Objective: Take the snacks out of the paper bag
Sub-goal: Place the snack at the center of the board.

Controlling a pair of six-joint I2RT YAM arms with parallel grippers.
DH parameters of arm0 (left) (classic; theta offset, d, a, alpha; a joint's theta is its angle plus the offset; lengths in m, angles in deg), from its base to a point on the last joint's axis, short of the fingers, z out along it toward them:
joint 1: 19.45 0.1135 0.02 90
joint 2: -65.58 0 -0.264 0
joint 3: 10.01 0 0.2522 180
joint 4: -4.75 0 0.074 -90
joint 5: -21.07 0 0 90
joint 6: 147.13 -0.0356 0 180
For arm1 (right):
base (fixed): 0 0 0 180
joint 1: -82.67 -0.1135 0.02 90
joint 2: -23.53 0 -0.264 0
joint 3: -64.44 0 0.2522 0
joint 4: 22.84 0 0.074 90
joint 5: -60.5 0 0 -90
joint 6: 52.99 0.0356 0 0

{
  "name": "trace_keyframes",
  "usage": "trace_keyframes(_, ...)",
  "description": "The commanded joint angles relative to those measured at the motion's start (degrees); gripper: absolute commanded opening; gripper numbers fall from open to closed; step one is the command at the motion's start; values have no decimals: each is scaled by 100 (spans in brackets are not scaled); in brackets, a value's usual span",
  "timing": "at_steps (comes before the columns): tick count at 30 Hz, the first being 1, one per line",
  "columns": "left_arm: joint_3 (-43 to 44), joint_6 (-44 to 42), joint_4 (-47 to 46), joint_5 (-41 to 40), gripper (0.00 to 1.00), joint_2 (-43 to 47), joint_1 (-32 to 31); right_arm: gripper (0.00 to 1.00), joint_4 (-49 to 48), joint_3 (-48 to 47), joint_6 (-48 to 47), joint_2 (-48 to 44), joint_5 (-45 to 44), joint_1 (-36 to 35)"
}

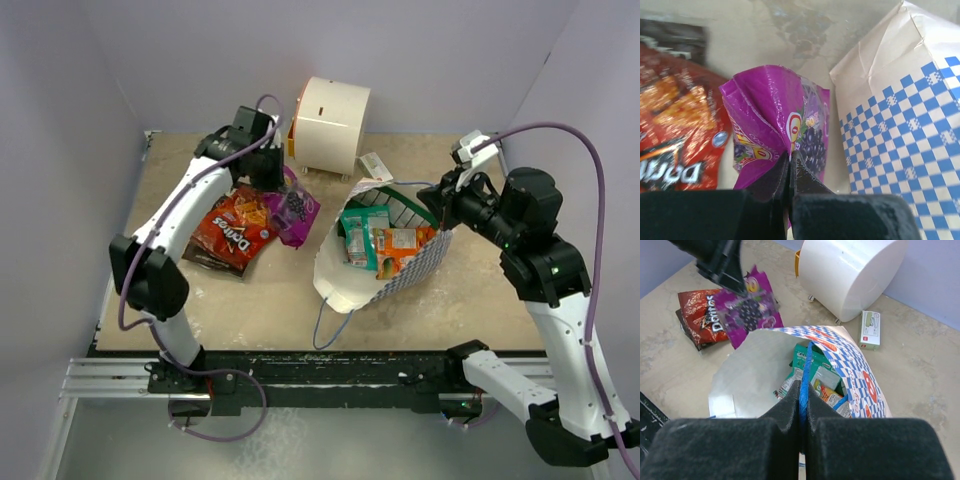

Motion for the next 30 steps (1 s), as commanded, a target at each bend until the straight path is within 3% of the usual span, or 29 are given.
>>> trace_keyframes(1,49,-262,-1059,1248,0,-370,-4,0,-50,-375,-160,-50,159,-15)
trace_keyframes(4,35,-125,-1192,1772,0,-817,-12,0,-10,-253,-190,-131,212,-17)
trace_keyframes(12,-493,226,-1327,1549,2,-1224,34,0,106,-172,-286,-346,286,-18)
trace_keyframes(15,-277,171,-901,1157,30,-1381,33,0,-45,1,-277,-437,278,-18)
trace_keyframes(20,-237,11,-626,425,66,-738,25,0,-209,84,-218,-414,189,-18)
trace_keyframes(24,-490,21,-491,332,77,48,11,0,-327,143,-221,-368,246,-19)
trace_keyframes(30,-1237,296,-524,307,83,1250,-490,0,-398,127,-214,-229,295,-15)
